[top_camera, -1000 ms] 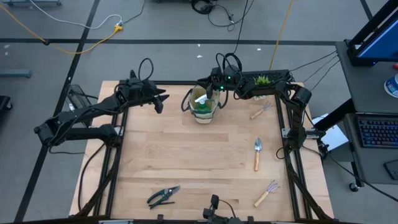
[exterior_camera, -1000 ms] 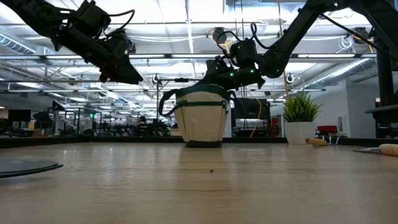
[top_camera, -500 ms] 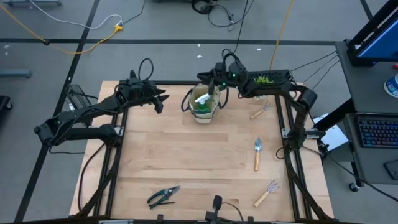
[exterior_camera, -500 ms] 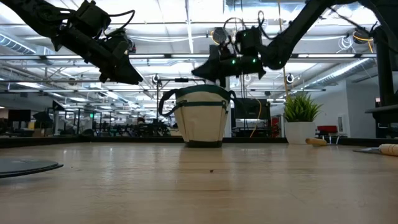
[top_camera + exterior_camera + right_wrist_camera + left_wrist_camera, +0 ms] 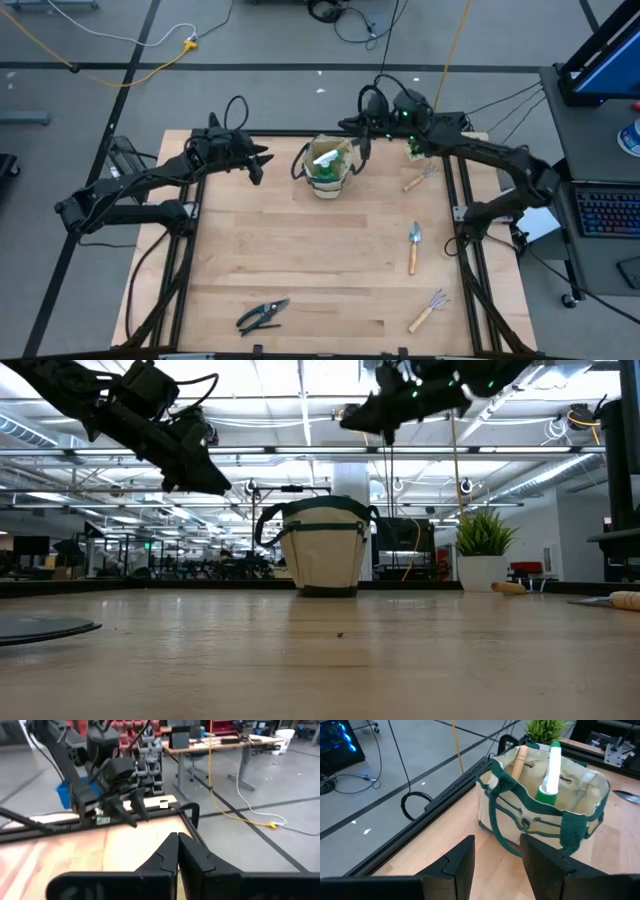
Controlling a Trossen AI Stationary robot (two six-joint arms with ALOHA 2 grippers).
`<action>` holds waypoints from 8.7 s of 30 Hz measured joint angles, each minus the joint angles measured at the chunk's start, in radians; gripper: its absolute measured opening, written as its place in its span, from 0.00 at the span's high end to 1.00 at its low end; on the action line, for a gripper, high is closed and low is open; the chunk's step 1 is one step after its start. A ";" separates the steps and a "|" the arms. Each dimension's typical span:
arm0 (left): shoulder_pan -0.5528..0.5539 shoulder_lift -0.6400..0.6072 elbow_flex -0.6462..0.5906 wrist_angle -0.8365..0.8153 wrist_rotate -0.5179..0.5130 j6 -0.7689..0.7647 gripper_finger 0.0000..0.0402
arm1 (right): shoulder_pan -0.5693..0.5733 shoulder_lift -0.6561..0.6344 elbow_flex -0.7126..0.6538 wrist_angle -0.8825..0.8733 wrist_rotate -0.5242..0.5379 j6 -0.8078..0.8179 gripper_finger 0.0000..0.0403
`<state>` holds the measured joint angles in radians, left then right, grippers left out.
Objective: Pick & Place Garden tools in Gardening bag
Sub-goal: Put the top brown hand rake into the gardening bag
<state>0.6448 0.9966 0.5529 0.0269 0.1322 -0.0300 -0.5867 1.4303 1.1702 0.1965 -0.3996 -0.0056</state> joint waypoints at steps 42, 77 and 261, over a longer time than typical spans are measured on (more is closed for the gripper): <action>-0.118 -0.018 0.000 -0.001 -0.039 -0.079 0.60 | 0.314 -0.336 0.000 -1.307 0.608 0.217 1.00; -0.118 -0.017 0.000 -0.002 -0.037 -0.079 0.60 | 0.313 -0.244 -0.313 -1.180 0.746 -0.302 1.00; -0.393 -0.018 -0.001 0.370 -0.045 -0.156 0.60 | 0.152 -0.205 -0.156 0.197 -0.439 0.466 0.87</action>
<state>0.2521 0.9791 0.5522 0.3972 0.0868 -0.1864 -0.4343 1.2251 1.0145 0.3932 -0.8383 0.4606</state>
